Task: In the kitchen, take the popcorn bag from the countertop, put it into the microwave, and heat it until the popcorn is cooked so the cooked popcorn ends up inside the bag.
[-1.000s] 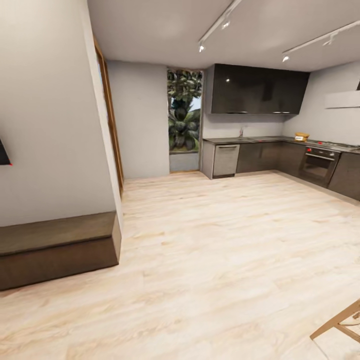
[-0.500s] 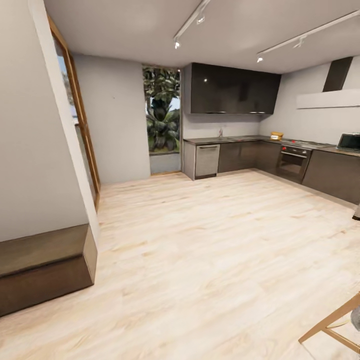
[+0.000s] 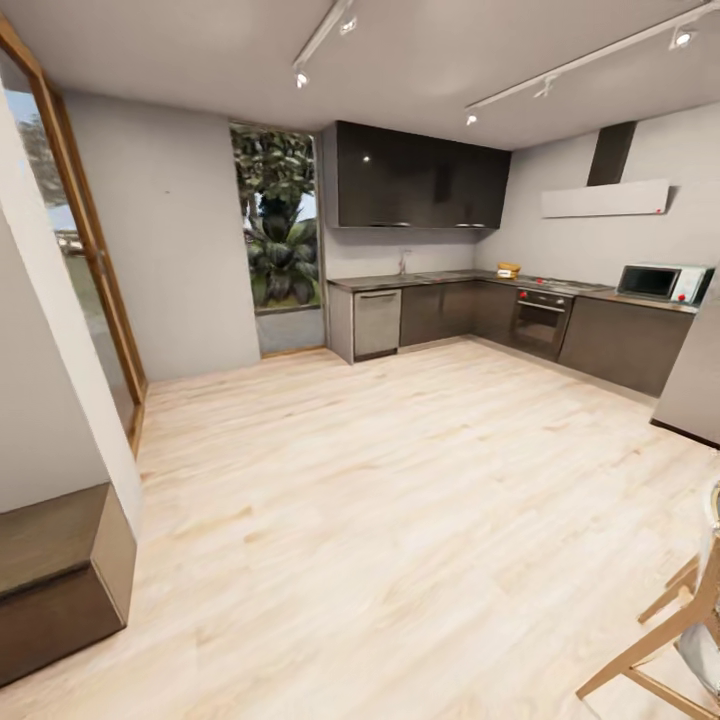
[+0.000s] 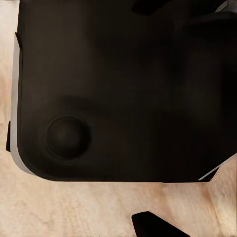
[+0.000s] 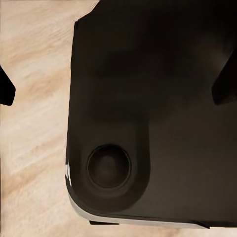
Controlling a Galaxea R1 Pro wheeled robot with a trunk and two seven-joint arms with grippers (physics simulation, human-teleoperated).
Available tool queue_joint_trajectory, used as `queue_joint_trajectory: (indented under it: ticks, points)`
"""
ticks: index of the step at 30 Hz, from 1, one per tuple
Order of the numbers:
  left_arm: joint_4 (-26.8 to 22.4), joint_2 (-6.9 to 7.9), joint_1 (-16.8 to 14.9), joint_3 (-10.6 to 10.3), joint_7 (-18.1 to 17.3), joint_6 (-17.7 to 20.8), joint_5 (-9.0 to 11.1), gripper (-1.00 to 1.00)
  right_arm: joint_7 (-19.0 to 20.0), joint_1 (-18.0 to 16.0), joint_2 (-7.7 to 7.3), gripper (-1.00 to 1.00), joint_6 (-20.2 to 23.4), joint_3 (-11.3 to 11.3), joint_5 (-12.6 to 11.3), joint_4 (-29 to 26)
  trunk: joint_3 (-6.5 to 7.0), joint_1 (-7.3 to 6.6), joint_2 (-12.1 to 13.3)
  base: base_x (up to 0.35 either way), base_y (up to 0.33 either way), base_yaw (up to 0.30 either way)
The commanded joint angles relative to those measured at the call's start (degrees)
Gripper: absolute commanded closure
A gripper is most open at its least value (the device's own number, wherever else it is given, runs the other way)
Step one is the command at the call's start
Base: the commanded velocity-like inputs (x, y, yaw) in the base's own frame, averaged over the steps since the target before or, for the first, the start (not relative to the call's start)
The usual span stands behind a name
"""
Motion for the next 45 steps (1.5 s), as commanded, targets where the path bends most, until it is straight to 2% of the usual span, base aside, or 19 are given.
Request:
queue_joint_trajectory:
  ticks: [1,11,35,45]
  points:
    - [-0.06,-0.04,0.02,0.01,0.1,-0.1,0.5,-1.0,-0.07,-0.01,0.01,-1.0,-0.18,0.01,-0.02,-0.01,-0.04,0.04,-0.02,0.326,0.0,-0.242]
    - [-0.06,-0.03,0.02,0.03,0.1,-0.1,0.5,-1.0,-0.07,-0.01,0.01,-1.0,-0.18,0.02,0.0,-0.03,-0.04,0.04,-0.02,0.326,0.0,-0.226]
    - [-0.06,0.0,0.02,0.07,0.1,-0.1,0.5,-1.0,-0.07,-0.01,0.01,-1.0,-0.25,0.13,0.17,-0.03,-0.04,0.04,-0.02,0.326,0.0,-0.008]
    - [-0.06,0.0,0.02,0.07,0.1,-0.1,0.5,-1.0,-0.07,-0.01,0.01,-1.0,-0.27,0.01,0.01,0.01,-0.04,0.04,-0.02,0.326,0.0,-0.199]
